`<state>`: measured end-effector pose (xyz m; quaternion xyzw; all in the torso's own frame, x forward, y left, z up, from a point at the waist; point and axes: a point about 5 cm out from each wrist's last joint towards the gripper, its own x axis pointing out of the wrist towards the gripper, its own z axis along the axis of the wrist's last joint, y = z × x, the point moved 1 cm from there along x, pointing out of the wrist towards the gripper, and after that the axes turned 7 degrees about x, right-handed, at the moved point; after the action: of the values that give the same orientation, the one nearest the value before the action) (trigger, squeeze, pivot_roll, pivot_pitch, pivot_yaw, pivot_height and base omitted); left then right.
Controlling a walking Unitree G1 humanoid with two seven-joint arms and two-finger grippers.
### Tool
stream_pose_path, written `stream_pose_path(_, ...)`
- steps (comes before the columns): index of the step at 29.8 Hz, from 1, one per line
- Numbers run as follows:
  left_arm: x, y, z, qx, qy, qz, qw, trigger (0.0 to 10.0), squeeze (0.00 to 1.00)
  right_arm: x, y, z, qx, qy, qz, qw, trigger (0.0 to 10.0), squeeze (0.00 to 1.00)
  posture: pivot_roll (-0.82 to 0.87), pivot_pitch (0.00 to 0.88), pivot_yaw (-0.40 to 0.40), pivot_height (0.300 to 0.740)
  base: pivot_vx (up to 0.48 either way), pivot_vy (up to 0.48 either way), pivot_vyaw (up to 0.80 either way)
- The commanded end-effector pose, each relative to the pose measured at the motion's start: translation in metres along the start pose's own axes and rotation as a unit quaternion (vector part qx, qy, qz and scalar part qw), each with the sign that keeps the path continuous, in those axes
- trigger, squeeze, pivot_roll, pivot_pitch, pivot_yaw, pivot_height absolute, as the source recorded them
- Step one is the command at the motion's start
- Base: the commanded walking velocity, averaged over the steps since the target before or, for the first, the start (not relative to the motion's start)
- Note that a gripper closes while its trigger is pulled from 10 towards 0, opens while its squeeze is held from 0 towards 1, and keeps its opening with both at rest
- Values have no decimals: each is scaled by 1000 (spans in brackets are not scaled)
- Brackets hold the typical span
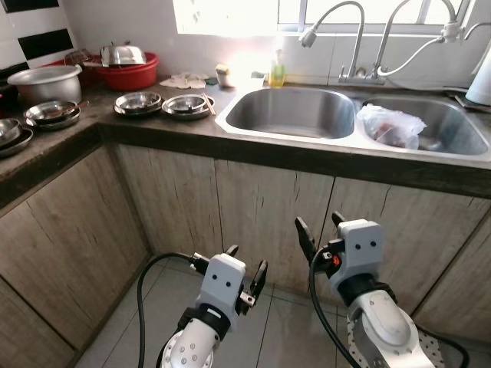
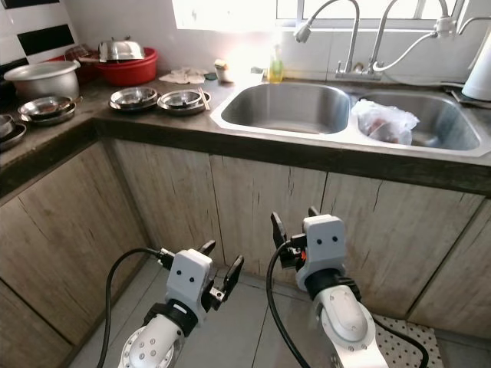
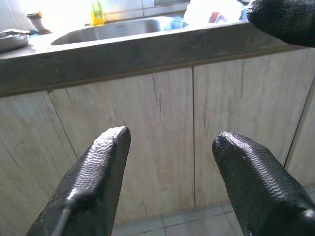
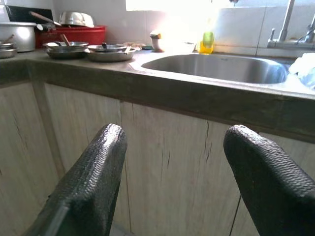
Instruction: Kitchen organization
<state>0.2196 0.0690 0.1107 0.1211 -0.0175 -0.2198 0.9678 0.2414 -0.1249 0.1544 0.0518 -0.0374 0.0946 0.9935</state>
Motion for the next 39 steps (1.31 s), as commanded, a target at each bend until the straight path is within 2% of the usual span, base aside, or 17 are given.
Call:
stream_pose_path(1,1,1,3,2,-3,0,1000,10000,0,1,1,1,-1,-4,1,1000,10000,0,77,0,-5,740,0,0,0)
stream_pose_path(14,1,0,2,2,-3,-2,1000,10000,0,5,-1,3,-10,-10,0,1000,10000,0,78,0,-6,740,234,0,708)
stream_pose_path(15,1,0,2,2,-4,-3,1000,10000,0,5,0,3,-32,-12,6,999,10000,0,78,0,-6,740,255,0,788)
stream_pose_path(17,1,0,2,2,-3,-2,1000,10000,0,6,0,4,-38,-13,8,999,10000,0,78,0,-5,740,257,0,788)
stream_pose_path(21,1,0,2,3,-2,-3,1000,10000,0,6,0,1,-28,-7,8,1000,10000,0,80,0,-5,740,262,0,742)
stream_pose_path(28,0,-1,1,3,-1,-4,1000,10000,0,7,2,1,-20,-8,19,1000,10000,0,80,0,-6,740,262,0,0)
stream_pose_path(30,1,-1,1,3,-2,-5,1000,10000,0,7,2,1,-31,-9,22,999,10000,0,80,0,-7,740,264,0,0)
stream_pose_path(39,1,-1,2,3,0,-2,1000,10000,0,10,2,1,-34,-11,21,999,10000,0,89,0,-12,740,265,0,773)
